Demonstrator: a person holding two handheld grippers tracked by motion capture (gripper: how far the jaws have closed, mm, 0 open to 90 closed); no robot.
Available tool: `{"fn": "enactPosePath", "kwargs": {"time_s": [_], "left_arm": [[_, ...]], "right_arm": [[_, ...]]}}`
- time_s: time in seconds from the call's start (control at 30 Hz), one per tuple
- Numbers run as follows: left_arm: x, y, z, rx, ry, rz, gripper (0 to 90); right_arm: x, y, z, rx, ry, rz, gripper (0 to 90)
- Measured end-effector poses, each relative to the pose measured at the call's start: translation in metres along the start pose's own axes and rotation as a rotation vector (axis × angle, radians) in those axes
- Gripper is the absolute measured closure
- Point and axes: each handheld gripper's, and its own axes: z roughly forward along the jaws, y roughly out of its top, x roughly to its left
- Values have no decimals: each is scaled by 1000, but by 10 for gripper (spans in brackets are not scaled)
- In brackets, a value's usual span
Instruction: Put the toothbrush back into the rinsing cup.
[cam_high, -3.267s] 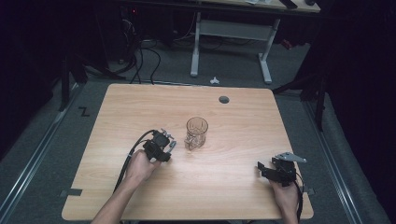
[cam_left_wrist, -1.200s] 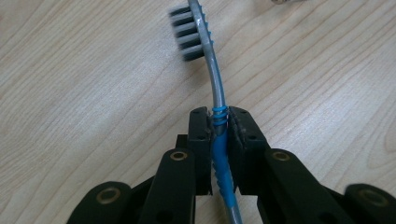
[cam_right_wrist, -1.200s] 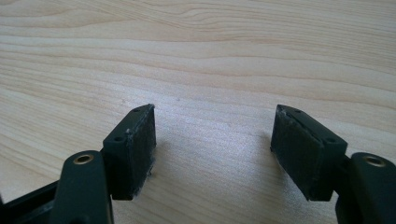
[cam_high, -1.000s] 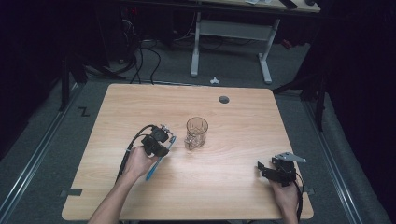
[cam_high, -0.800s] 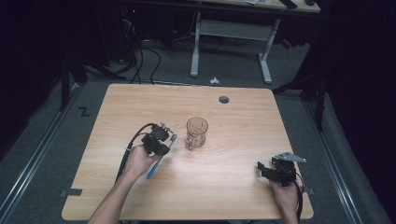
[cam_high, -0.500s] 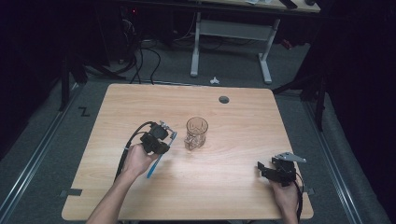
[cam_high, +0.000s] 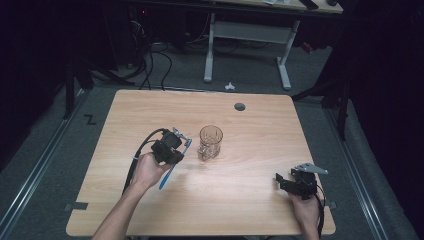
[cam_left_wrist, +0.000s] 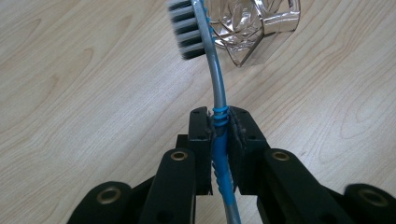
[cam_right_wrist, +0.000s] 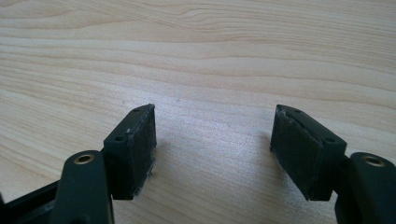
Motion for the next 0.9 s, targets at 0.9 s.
{"fn": "enactPosePath", "kwargs": {"time_s": [0.9], "left_arm": [[-6,7,-17,-149,-55,-6,805]], "right_arm": [[0,0,0,1,3,-1,312]]}}
